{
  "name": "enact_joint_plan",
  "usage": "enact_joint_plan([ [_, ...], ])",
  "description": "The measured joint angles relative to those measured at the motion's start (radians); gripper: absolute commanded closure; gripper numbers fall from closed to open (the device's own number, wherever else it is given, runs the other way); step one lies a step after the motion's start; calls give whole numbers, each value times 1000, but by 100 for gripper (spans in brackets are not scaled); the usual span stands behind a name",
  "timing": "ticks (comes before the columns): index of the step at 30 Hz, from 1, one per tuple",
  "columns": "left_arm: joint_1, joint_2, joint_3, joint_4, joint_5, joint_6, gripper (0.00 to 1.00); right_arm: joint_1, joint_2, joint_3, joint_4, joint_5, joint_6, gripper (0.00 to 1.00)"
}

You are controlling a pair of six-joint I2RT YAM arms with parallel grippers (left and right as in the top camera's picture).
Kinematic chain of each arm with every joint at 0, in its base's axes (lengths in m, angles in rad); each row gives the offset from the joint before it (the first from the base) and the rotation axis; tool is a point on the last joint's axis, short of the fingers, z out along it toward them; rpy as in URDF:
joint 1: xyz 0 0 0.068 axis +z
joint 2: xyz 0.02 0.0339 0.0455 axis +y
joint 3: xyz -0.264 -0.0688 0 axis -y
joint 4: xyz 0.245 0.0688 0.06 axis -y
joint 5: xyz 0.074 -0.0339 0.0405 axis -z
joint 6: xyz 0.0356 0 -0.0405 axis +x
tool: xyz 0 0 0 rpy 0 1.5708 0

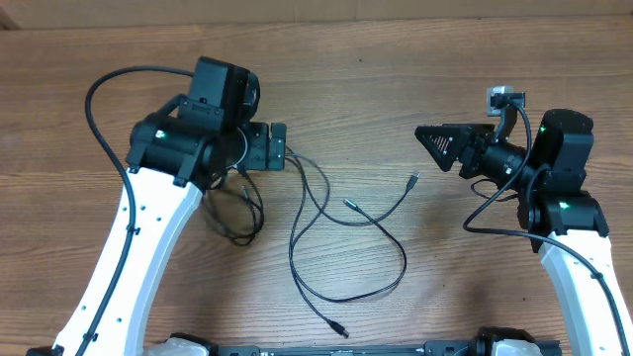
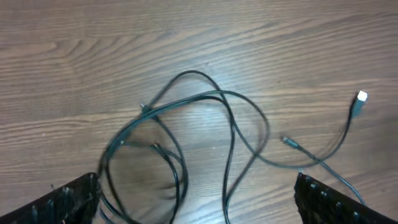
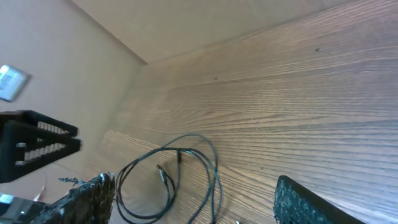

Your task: Untangle cables

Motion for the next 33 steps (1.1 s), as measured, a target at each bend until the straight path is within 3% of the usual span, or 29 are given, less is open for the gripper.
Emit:
enact_joint_plan([
  [5, 51, -15, 16, -72, -6, 26, 0, 0, 0, 0, -12, 11, 1, 11],
  [15, 306, -38, 16, -173, 0, 31, 0, 0, 0, 0, -18, 17, 0, 10],
  [33, 316, -39, 16, -182, 4, 33, 0, 0, 0, 0, -23, 19, 0, 9],
])
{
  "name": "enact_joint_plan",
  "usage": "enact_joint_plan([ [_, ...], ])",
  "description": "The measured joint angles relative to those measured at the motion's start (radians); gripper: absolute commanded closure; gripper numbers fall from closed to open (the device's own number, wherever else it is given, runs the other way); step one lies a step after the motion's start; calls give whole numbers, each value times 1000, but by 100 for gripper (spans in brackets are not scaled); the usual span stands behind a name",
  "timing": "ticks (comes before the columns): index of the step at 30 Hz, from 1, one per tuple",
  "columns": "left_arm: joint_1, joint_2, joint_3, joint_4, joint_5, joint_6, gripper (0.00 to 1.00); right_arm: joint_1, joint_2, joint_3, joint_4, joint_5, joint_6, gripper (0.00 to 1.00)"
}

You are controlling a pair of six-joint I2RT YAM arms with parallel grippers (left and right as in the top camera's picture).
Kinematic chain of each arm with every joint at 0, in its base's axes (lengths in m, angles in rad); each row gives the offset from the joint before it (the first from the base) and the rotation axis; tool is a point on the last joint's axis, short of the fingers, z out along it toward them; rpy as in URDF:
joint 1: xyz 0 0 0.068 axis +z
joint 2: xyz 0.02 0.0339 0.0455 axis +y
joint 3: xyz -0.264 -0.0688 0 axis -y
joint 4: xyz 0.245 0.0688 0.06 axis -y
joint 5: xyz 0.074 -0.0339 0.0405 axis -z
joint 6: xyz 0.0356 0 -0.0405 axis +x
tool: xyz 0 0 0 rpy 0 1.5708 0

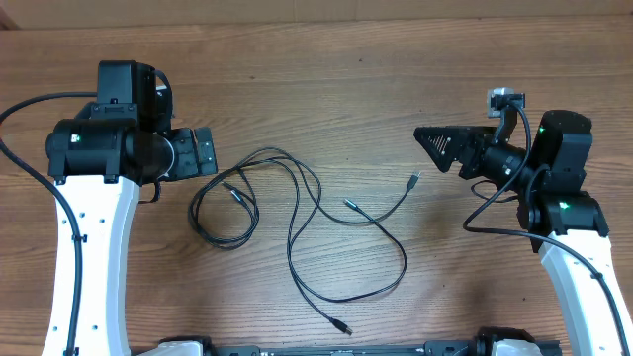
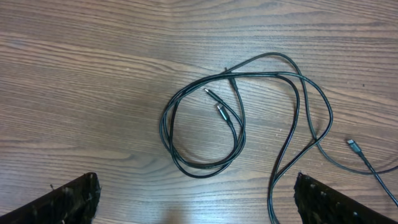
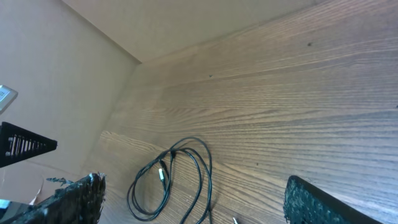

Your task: Untangle cables

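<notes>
Thin black cables (image 1: 297,213) lie tangled in the middle of the wooden table. Their strands form a small loop (image 1: 223,210) at the left and a long strand ending in a plug (image 1: 341,326) near the front. Two more plugs (image 1: 413,180) lie to the right of the tangle. My left gripper (image 1: 205,153) hangs open just left of the loop, holding nothing. In the left wrist view the loop (image 2: 202,127) lies ahead of the left gripper (image 2: 196,183), clear of its fingers. My right gripper (image 1: 440,143) is open and raised to the right of the cables (image 3: 171,177).
The wooden table (image 1: 326,59) stretches bare behind the cables. A beige wall or panel (image 3: 56,74) shows beyond the table's far edge in the right wrist view. The right arm's own black cable (image 1: 495,222) hangs beside it.
My left gripper was over the left part of the tangle and now sits farther left, open, with the whole loop uncovered. The loop lies slightly farther left. The right arm has barely moved.
</notes>
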Motion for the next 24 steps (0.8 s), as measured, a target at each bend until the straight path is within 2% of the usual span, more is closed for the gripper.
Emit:
enact_joint_plan([
  [4, 0, 0, 0, 0, 0, 0, 0, 0, 0, 0, -35, 0, 0, 6],
  [24, 0, 0, 0, 0, 0, 0, 0, 0, 0, 0, -59, 0, 0, 7],
])
